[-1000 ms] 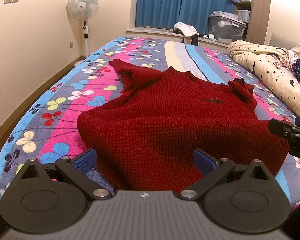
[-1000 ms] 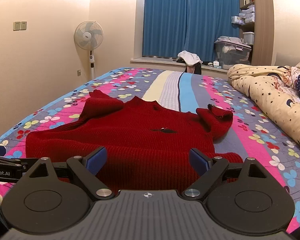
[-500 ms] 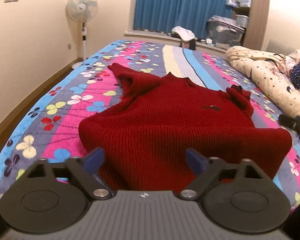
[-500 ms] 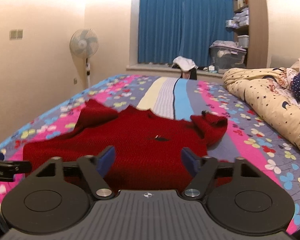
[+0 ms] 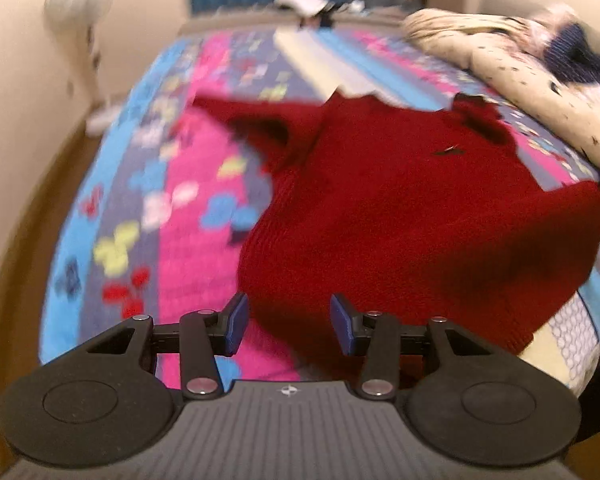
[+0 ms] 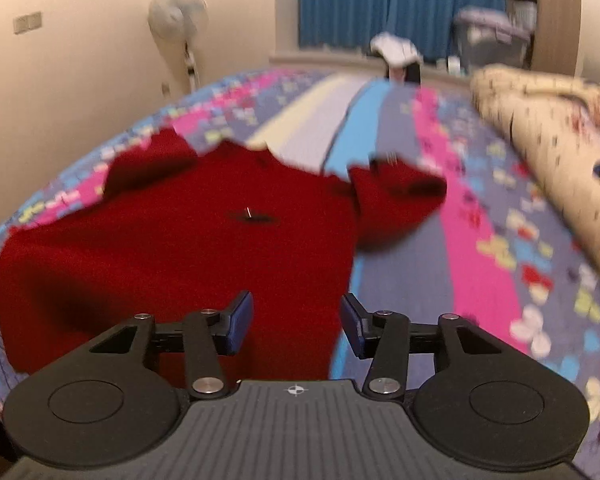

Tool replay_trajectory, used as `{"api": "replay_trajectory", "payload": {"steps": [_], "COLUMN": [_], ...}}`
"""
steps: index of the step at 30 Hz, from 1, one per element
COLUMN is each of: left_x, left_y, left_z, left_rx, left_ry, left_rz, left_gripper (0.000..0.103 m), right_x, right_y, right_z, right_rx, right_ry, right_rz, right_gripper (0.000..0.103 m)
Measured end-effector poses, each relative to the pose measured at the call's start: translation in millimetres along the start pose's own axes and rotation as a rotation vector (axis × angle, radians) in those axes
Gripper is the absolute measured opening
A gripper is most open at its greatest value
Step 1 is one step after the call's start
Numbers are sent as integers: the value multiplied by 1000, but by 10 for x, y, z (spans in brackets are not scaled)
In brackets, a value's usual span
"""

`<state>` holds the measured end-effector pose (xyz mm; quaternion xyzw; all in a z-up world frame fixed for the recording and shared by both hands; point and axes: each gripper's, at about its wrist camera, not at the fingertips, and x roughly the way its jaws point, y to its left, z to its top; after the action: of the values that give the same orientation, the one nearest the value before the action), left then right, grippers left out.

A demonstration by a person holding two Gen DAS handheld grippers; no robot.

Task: Fold small clothes
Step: 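Close the left gripper on the hem while the right gripper grasps the hem too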

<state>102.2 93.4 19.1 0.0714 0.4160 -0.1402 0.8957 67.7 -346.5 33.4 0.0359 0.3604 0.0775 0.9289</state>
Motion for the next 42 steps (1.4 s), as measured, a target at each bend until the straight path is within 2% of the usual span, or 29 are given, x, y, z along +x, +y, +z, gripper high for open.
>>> {"api": "replay_trajectory", "payload": {"steps": [2,4,6,8,9,10,11,13,16,20,23,25,26,28,30,34,37,39,40,42], "left_x": [137,263,434,533,576,611,658,740,827,871,850,796,770,709,637,385,48,-101,-81,109], "left_y": [128,186,205,166,143,113,114,101,42,-29,-35,-26,-14,13,28,69,243,387,423,346], "left_z": [-9,-44,-64,-102,-106,-100,-93,-49,29,51,36,25,25,30,36,108,264,360,401,480], "left_rx": [-2,16,52,95,105,107,103,104,106,123,139,147,150,152,165,148,6,-134,-188,-203], "left_ry": [48,103,169,190,188,184,174,160,146,140,131,114,107,96,72,-14,-187,-301,-316,-266], "left_rz": [-8,-34,-62,-100,-124,-145,-166,-196,-201,-174,-158,-158,-156,-161,-160,-198,-280,-319,-313,-237], "left_gripper": [50,51,51,53,60,71,75,77,77,77,67,47,42,19,10,7,6,6,6,6], "right_x": [84,152,211,275,295,313,316,345,377,427,430,420,411,388,354,178,71,77,110,261], "right_y": [-44,-30,-12,27,39,75,122,214,282,244,182,164,158,137,100,-93,-357,-459,-488,-530], "right_z": [-87,-176,-278,-341,-363,-388,-414,-430,-421,-351,-305,-289,-284,-263,-231,-70,106,188,223,294], "right_rx": [-22,-53,-80,-92,-102,-118,-141,-187,-231,-215,-195,-193,-194,-188,-172,-50,136,221,252,311], "right_ry": [44,74,100,131,144,154,165,175,174,153,138,128,123,116,104,21,-78,-125,-136,-129], "right_rz": [12,28,44,69,81,91,100,113,112,119,125,139,148,167,180,252,304,310,295,221], "right_gripper": [54,63,67,68,68,68,68,72,76,70,65,54,50,34,22,16,14,14,14,14]}}
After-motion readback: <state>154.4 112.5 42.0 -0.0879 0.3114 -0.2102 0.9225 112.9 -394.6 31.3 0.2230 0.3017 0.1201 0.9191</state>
